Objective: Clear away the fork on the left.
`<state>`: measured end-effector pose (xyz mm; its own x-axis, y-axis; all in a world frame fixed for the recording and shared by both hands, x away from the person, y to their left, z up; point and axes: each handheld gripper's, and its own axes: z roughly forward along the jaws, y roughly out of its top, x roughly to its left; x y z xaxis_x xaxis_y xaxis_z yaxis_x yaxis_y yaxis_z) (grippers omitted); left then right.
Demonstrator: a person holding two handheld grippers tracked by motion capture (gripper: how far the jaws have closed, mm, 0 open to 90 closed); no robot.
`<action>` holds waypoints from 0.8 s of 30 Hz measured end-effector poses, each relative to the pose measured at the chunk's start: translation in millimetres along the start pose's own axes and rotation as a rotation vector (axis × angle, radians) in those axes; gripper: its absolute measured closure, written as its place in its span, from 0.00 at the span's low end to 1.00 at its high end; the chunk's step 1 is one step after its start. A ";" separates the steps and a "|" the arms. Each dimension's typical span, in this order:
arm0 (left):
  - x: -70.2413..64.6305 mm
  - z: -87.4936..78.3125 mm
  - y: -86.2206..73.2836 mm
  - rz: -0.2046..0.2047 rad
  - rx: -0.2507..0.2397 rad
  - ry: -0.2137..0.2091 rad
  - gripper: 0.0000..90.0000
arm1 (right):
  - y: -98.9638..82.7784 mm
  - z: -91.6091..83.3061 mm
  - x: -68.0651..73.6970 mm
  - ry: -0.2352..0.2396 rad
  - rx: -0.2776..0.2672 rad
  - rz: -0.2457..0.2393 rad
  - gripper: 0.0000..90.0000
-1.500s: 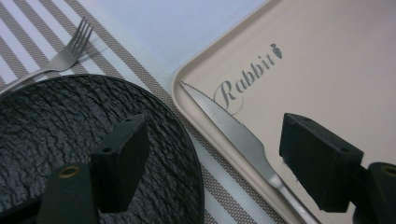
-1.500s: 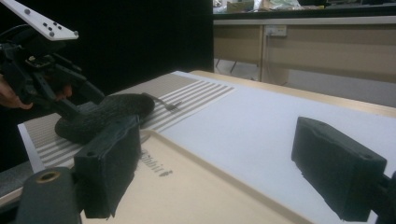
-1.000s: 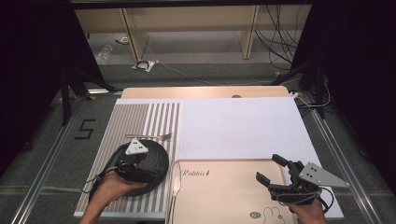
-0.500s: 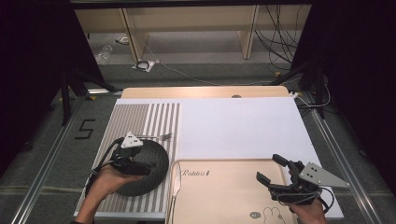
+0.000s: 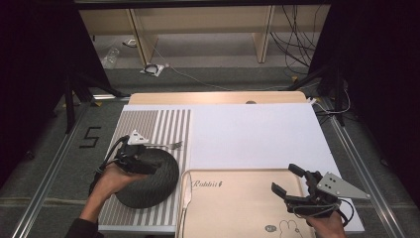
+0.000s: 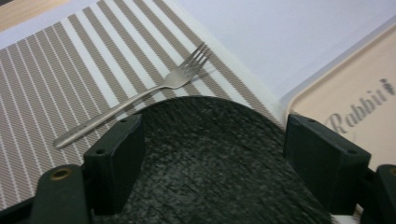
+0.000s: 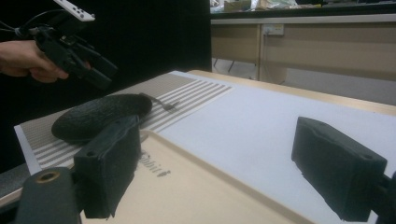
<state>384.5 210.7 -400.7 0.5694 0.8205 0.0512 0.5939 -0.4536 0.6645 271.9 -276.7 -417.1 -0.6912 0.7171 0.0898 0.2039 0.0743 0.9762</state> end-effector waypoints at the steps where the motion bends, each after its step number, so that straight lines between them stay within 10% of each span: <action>1: 2.5 1.4 1.3 0.000 0.001 0.004 0.23 | 0.0 0.4 0.4 0.002 -0.001 -0.001 0.18; 24: 55.3 53.9 33.5 0.053 0.146 0.069 0.25 | 0.2 -1.3 0.0 0.004 -0.002 0.002 0.19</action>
<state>466.5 222.1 -415.8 0.5645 0.8139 0.1379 0.6430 -0.5383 0.5448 271.1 -277.6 -416.7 -0.6935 0.7145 0.0929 0.2044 0.0714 0.9763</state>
